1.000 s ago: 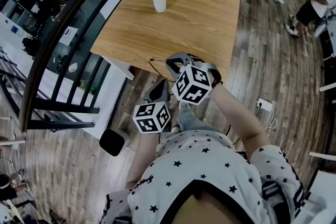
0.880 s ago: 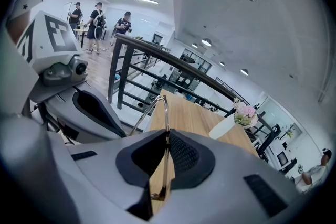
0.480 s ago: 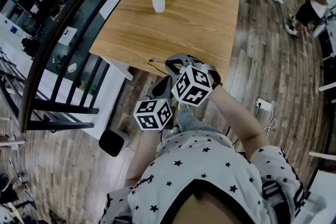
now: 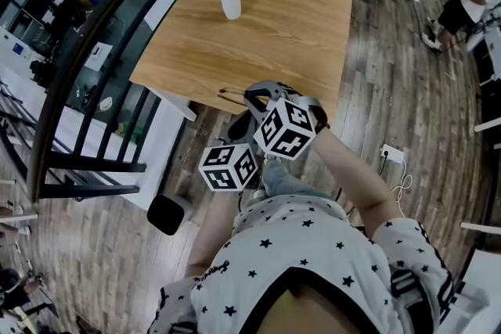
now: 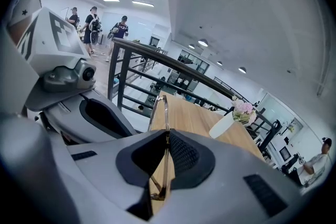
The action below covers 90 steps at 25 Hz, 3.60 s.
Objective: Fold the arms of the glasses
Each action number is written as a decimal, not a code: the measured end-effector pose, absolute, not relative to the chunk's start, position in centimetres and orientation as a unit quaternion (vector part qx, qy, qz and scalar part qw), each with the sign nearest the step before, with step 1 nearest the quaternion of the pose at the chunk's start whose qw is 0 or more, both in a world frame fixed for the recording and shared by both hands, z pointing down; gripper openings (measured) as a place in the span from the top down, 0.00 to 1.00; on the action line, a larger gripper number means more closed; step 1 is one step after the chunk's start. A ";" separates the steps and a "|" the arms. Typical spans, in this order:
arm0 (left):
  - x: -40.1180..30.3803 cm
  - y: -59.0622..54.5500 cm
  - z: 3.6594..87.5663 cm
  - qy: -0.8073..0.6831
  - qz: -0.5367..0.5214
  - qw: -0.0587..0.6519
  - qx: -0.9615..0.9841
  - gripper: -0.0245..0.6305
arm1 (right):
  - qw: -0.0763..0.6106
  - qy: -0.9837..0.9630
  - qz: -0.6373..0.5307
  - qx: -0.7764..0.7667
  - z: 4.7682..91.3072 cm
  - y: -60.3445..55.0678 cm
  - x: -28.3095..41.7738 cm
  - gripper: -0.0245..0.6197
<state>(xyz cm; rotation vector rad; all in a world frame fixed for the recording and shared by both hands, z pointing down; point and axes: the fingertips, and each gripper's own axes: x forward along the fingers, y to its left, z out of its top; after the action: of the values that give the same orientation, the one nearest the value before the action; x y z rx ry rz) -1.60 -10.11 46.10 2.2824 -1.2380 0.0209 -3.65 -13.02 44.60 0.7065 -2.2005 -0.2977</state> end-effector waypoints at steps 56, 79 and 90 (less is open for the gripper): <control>-6.5 -5.6 52.1 -0.504 0.035 0.293 0.812 0.78 | 0.226 -0.875 -0.001 0.427 41.2 -14.7 1.6 0.93; -8.8 -9.2 48.0 -0.531 0.003 0.258 0.807 0.79 | 0.225 -0.874 0.006 0.431 42.1 -14.2 1.3 0.93; -8.2 -10.7 46.5 -0.529 -0.006 0.247 0.812 0.81 | 0.231 -0.877 0.016 0.421 43.1 -13.2 0.4 0.93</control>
<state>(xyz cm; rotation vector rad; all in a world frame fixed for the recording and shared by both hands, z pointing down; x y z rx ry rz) -8.21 -10.72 46.54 2.2135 -1.4427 -0.0161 0.45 -13.19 43.12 1.1570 -2.4107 0.0444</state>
